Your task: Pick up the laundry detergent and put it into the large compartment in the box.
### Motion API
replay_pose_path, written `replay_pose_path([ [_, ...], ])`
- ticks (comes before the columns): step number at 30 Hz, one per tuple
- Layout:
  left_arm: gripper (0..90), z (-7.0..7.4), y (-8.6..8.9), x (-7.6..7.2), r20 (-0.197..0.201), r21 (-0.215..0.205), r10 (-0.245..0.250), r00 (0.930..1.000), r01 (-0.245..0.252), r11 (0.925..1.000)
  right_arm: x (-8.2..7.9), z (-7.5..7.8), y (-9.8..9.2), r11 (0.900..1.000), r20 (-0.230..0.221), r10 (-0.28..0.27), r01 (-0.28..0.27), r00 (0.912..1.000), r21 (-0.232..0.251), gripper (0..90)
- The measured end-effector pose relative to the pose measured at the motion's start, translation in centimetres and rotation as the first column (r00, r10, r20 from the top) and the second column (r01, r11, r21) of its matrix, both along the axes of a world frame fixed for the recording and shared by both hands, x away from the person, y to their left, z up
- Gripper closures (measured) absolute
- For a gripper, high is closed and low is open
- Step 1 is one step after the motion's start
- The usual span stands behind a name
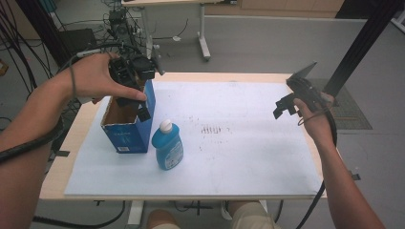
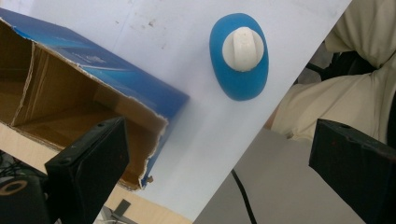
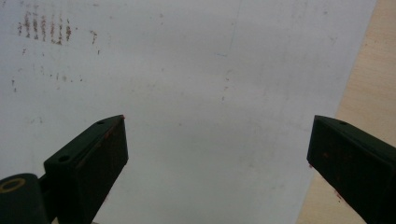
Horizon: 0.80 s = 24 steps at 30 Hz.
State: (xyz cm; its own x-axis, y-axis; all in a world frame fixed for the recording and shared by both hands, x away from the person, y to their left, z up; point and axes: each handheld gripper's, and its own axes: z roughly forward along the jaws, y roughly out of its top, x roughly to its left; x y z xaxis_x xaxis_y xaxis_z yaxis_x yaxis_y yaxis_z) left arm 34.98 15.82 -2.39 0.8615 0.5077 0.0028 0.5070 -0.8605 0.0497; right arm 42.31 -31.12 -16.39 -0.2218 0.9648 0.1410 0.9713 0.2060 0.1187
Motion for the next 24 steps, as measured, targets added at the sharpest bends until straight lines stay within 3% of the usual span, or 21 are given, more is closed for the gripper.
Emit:
replay_pose_path([
  [24,5.5,0.04,-0.17,-0.02,-0.001,-0.002,-0.006,1.0000,0.006,1.0000,-0.07,0.40,0.10,1.000,0.003,0.002,-0.002,1.0000,-0.002,5.2],
])
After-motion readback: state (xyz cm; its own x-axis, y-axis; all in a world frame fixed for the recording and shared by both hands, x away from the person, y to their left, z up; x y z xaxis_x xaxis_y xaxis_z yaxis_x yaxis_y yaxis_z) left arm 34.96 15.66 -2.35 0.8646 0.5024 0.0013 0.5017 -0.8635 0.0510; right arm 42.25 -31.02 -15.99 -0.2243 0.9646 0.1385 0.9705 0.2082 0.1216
